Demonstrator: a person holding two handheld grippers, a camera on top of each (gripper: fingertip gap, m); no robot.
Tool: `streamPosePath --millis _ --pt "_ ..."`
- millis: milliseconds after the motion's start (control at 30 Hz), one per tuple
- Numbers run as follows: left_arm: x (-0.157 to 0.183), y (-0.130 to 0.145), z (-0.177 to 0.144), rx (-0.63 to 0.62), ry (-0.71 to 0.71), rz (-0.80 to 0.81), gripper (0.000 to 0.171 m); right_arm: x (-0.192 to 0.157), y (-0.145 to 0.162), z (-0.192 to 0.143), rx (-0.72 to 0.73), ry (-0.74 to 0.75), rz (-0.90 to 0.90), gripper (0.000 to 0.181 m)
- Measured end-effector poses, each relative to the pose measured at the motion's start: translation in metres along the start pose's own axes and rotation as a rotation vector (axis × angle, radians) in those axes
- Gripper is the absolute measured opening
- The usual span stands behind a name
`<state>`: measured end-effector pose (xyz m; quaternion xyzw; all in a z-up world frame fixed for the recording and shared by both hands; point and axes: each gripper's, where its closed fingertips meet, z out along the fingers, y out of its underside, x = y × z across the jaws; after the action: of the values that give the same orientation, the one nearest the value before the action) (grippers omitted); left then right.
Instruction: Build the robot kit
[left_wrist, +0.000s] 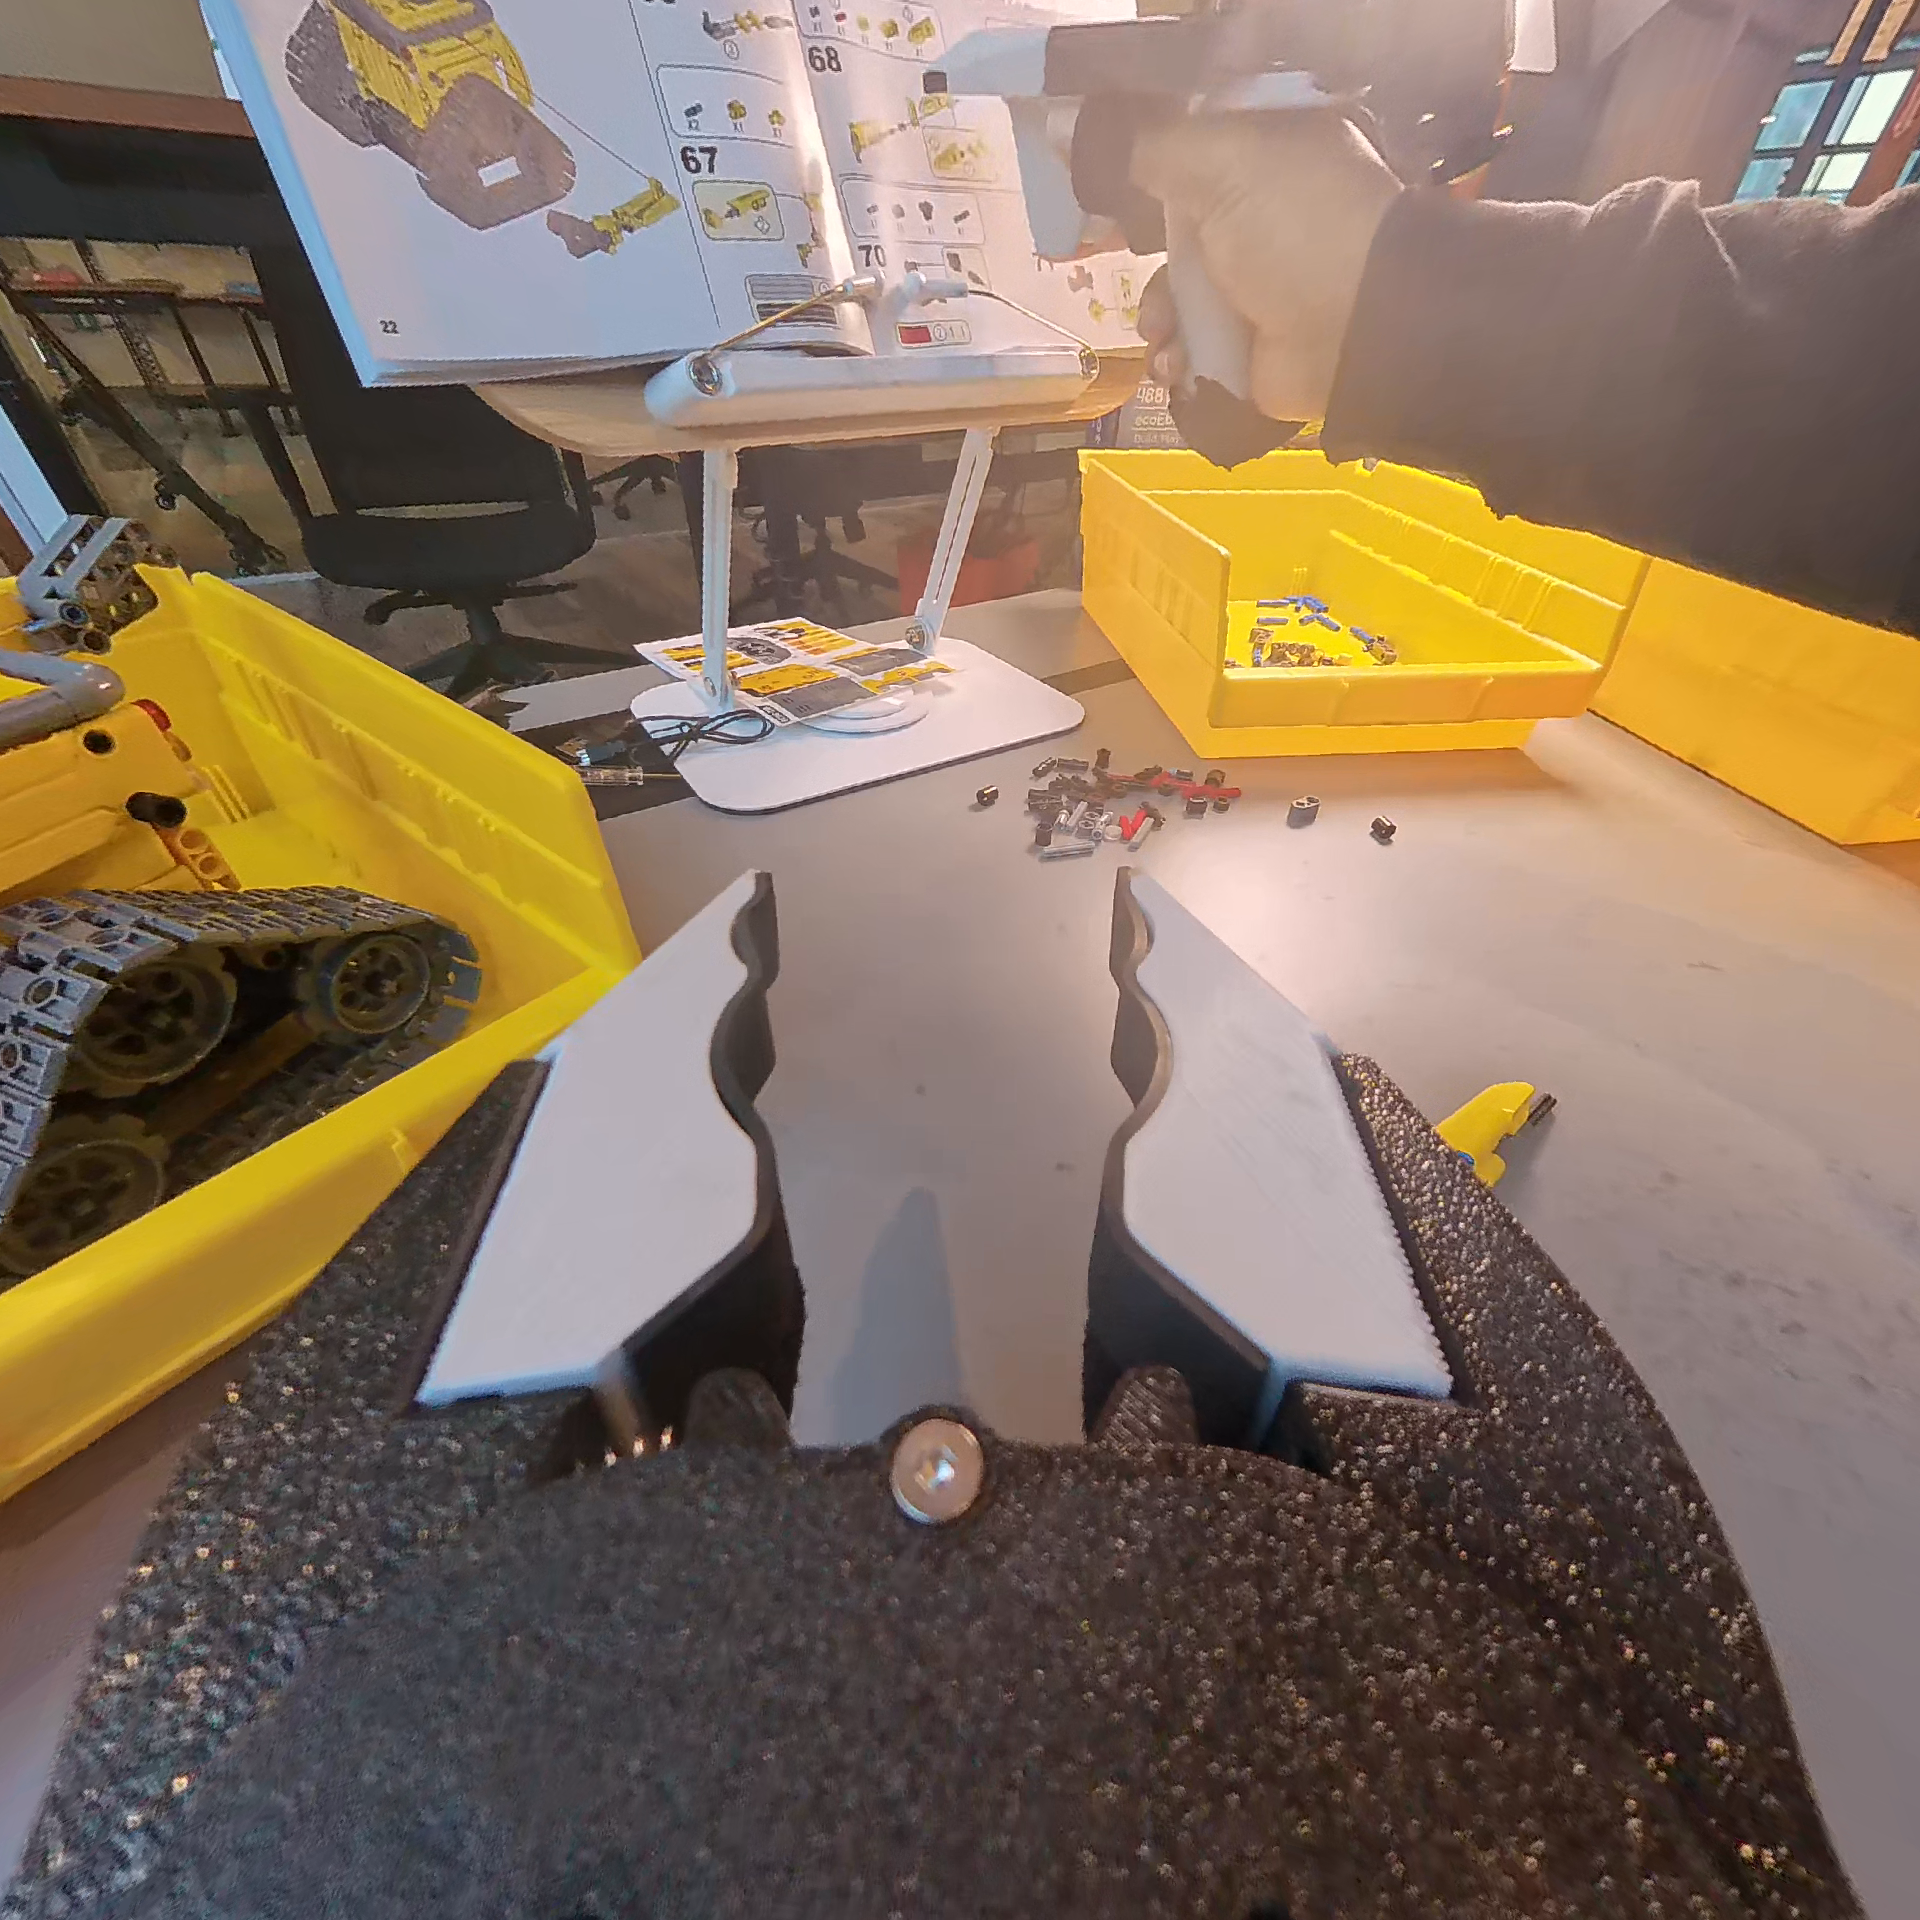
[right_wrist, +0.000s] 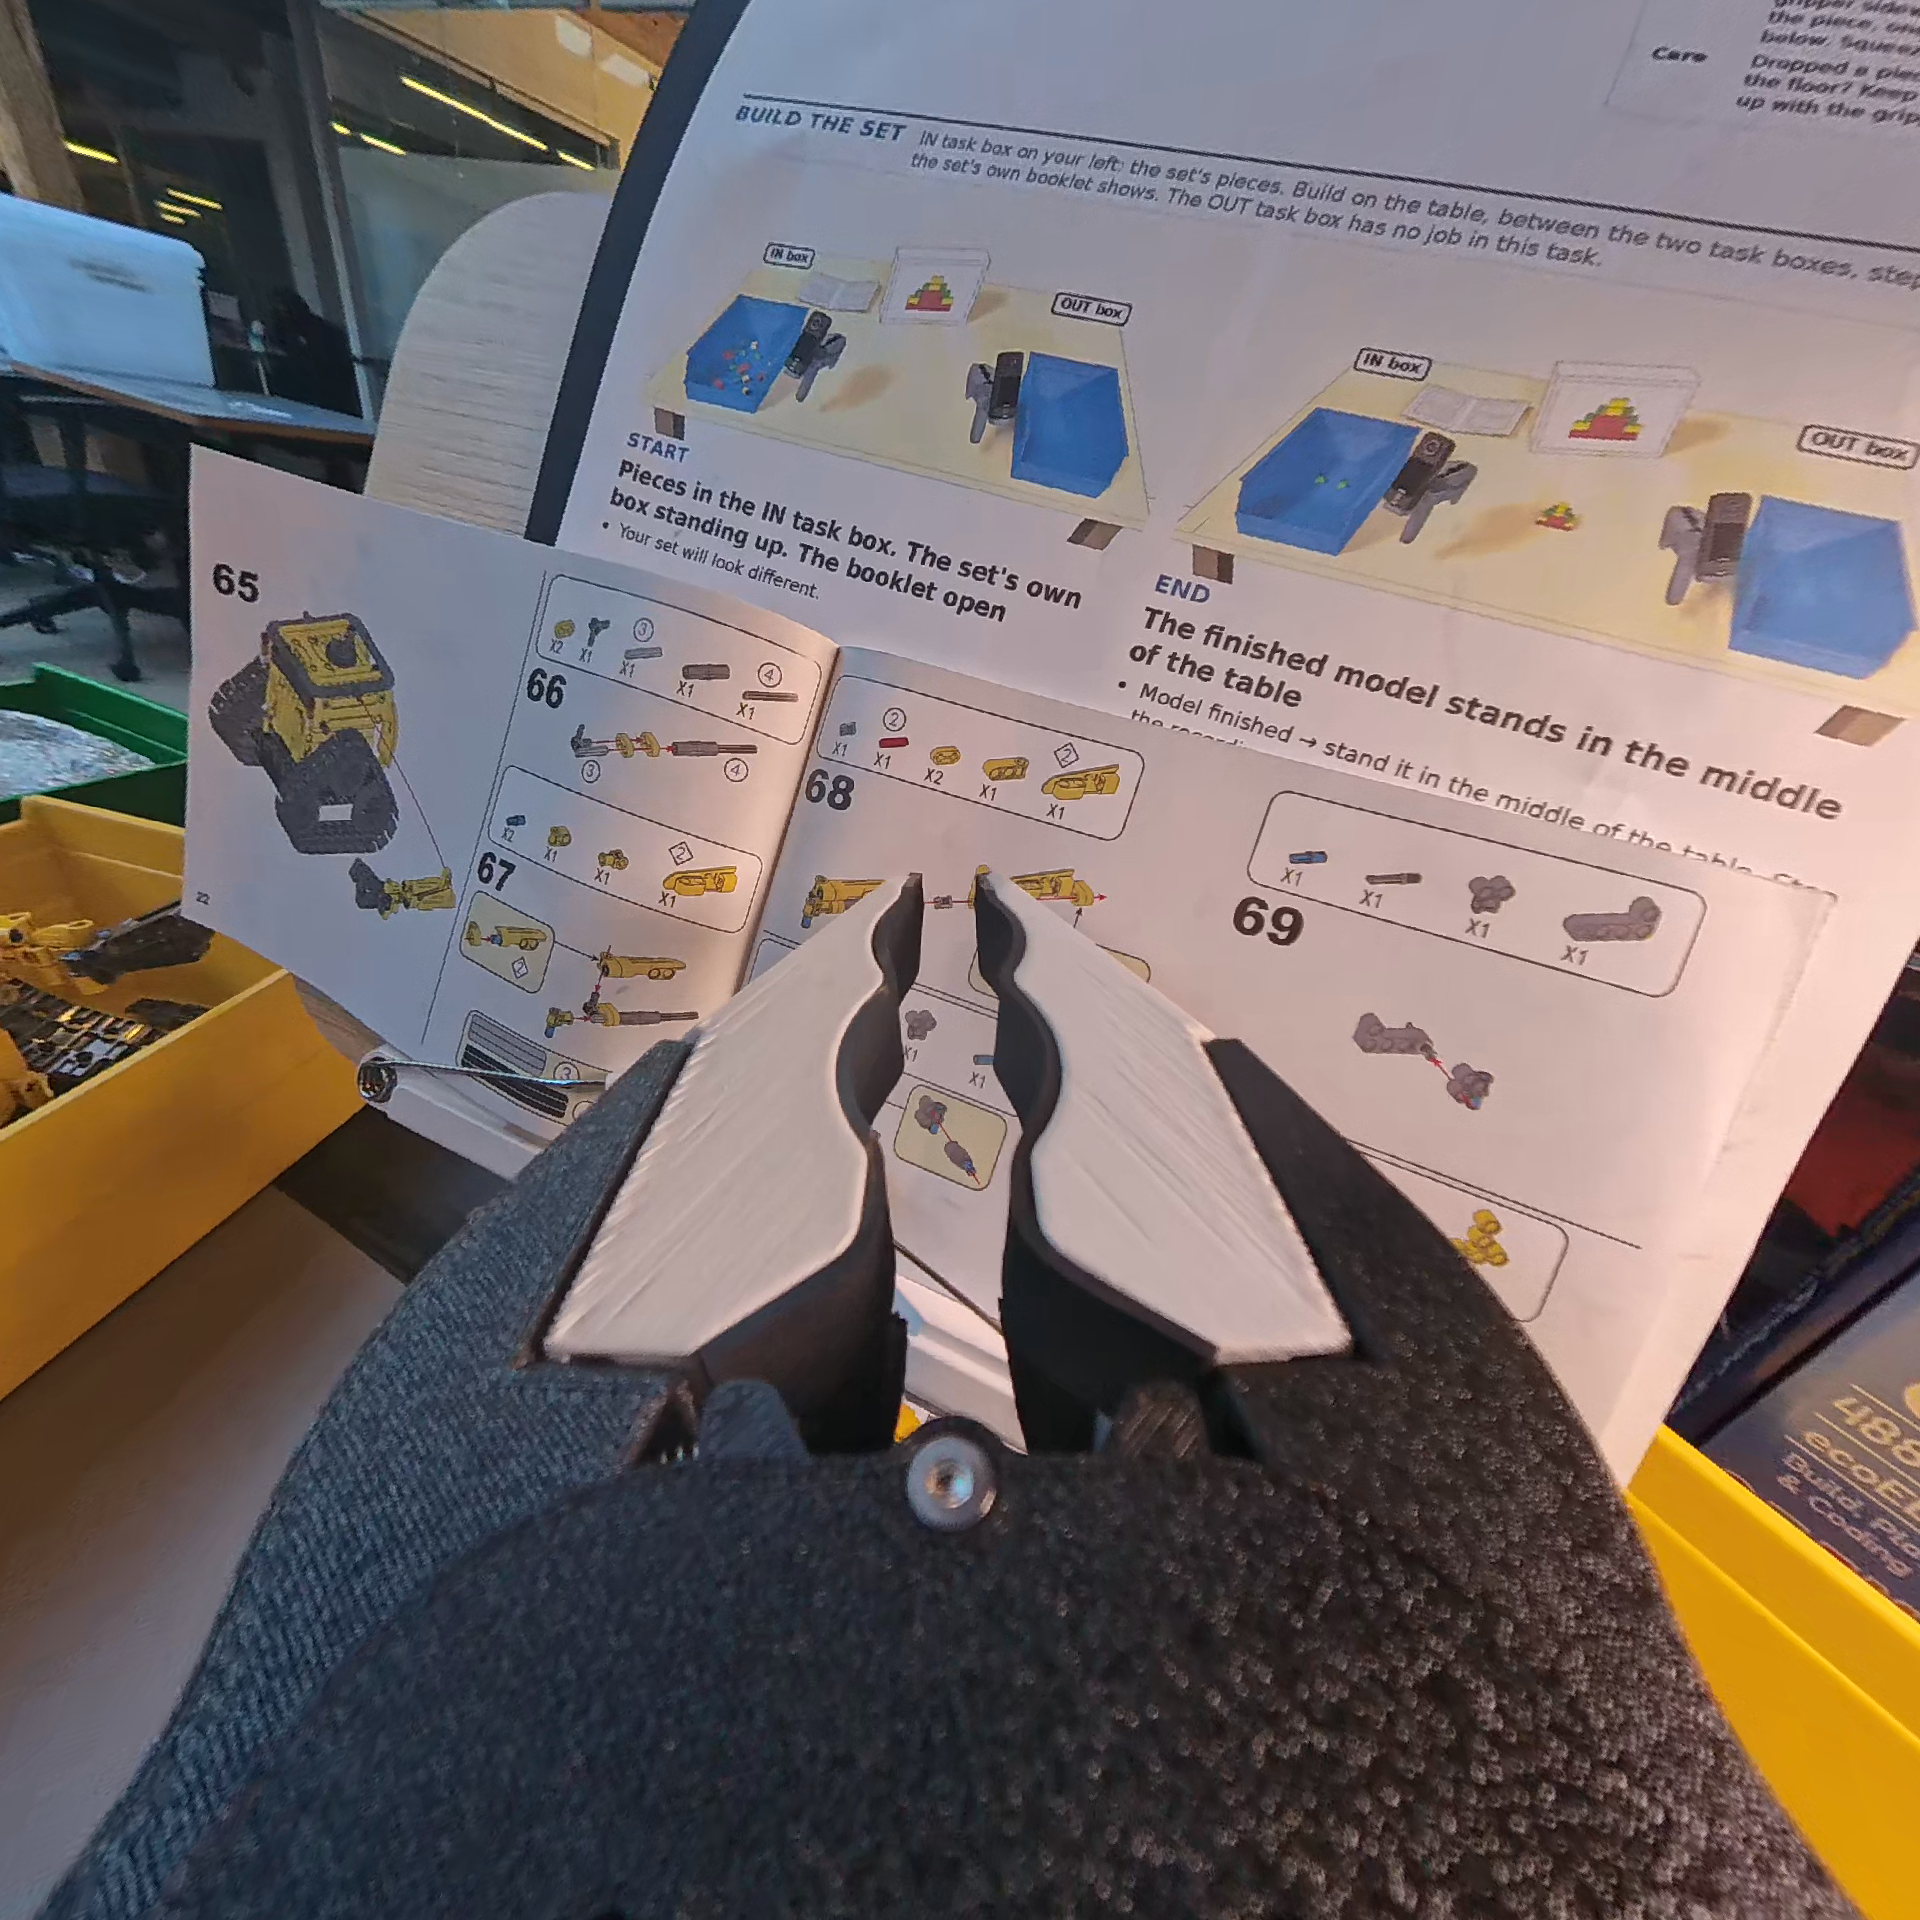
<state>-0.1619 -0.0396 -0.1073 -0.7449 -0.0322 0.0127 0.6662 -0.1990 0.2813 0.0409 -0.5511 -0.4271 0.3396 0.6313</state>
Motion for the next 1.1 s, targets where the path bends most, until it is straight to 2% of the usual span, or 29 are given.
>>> streamPosePath --millis 533,833,1100 --pt "-0.004 0.002 0.001 -0.007 -0.011 -0.002 0.064 0.003 -0.009 0.012 0.021 -0.008 -0.032 0.012" --pt "-0.004 0.003 0.001 -0.012 -0.008 -0.004 0.064 -0.013 -0.015 0.023 0.031 -0.047 -0.059 0.006" --pt "-0.005 0.001 0.000 -0.008 -0.013 0.001 0.064 -0.013 -0.011 0.029 0.015 -0.039 -0.065 0.004"
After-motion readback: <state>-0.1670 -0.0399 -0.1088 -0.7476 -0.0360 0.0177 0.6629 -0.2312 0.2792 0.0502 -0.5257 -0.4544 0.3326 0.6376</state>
